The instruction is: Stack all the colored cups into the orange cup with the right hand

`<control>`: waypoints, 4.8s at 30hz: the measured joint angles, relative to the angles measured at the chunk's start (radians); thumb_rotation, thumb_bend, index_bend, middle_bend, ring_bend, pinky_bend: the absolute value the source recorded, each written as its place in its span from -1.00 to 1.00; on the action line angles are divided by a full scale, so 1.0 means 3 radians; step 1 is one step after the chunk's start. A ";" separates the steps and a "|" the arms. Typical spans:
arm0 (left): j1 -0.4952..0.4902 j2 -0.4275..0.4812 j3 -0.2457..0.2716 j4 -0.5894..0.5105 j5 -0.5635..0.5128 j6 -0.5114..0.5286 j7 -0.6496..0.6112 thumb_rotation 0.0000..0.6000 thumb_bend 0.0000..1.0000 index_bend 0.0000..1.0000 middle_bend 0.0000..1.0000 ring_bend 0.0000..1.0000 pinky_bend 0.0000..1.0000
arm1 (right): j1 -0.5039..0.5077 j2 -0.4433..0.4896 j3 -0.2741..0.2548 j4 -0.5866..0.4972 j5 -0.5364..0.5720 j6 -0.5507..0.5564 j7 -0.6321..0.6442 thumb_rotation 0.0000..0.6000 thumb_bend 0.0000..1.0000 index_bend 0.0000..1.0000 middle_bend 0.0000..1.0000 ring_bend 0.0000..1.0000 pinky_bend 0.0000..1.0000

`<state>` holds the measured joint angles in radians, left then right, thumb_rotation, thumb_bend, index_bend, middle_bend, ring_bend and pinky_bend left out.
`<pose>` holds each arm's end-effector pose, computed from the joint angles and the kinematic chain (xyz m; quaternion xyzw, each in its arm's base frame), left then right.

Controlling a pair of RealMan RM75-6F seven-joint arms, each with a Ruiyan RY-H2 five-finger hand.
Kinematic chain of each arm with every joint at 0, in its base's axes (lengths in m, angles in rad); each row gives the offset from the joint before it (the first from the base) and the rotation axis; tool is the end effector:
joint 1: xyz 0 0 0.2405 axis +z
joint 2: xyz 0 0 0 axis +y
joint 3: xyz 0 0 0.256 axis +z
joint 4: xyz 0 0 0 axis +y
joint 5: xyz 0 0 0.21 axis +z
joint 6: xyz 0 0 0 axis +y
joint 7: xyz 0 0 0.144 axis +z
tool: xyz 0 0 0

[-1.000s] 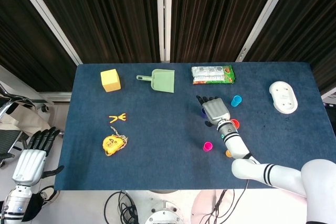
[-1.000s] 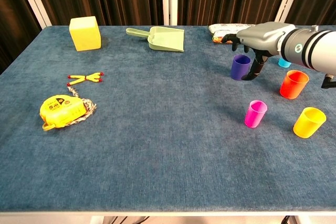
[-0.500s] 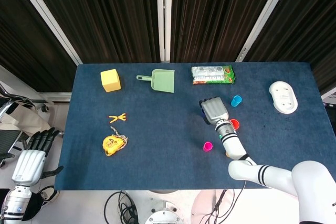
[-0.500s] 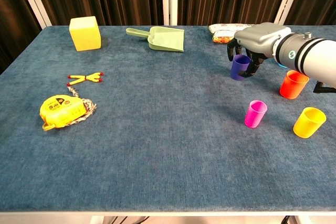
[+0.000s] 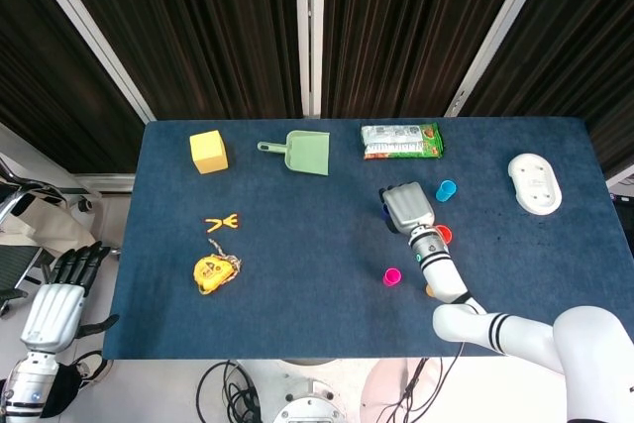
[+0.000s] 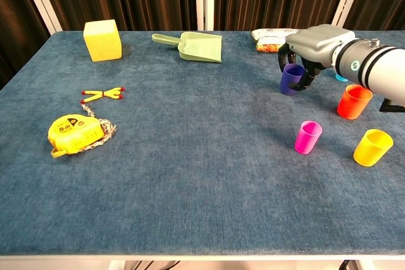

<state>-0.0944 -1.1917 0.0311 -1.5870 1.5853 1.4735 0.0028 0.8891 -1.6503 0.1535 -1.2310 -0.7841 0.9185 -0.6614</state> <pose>-0.3027 0.1655 0.1211 -0.6311 -0.4049 -0.3909 0.5337 -0.1670 -0.3941 -0.0311 0.7571 -0.3203 0.2390 0.5168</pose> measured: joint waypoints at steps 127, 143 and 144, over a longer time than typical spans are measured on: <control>0.0047 0.0017 0.0091 -0.0049 0.0073 -0.0030 0.0047 1.00 -0.96 -0.97 -1.00 -1.00 -1.00 | -0.1484 0.1191 -0.0756 -0.1418 -0.1820 0.0493 0.0321 1.00 -0.40 -0.04 -0.08 -0.01 0.05; 0.0031 -0.0007 0.0081 -0.0030 0.0069 -0.0058 0.0048 1.00 -0.96 -0.97 -1.00 -1.00 -1.00 | -0.1356 0.1500 -0.0226 -0.1641 -0.1643 0.0727 0.0434 1.00 -0.40 -0.03 -0.09 -0.01 0.05; 0.0030 -0.0011 0.0084 -0.0026 0.0071 -0.0063 0.0050 1.00 -0.96 -0.97 -1.00 -1.00 -1.00 | -0.1332 0.1480 -0.0202 -0.1601 -0.1588 0.0698 0.0435 1.00 -0.40 -0.03 -0.09 -0.01 0.05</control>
<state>-0.0853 -1.1950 0.0561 -1.5950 1.6066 1.4546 0.0177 0.4896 -1.2063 0.0930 -1.7113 -1.2604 1.1279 -0.5307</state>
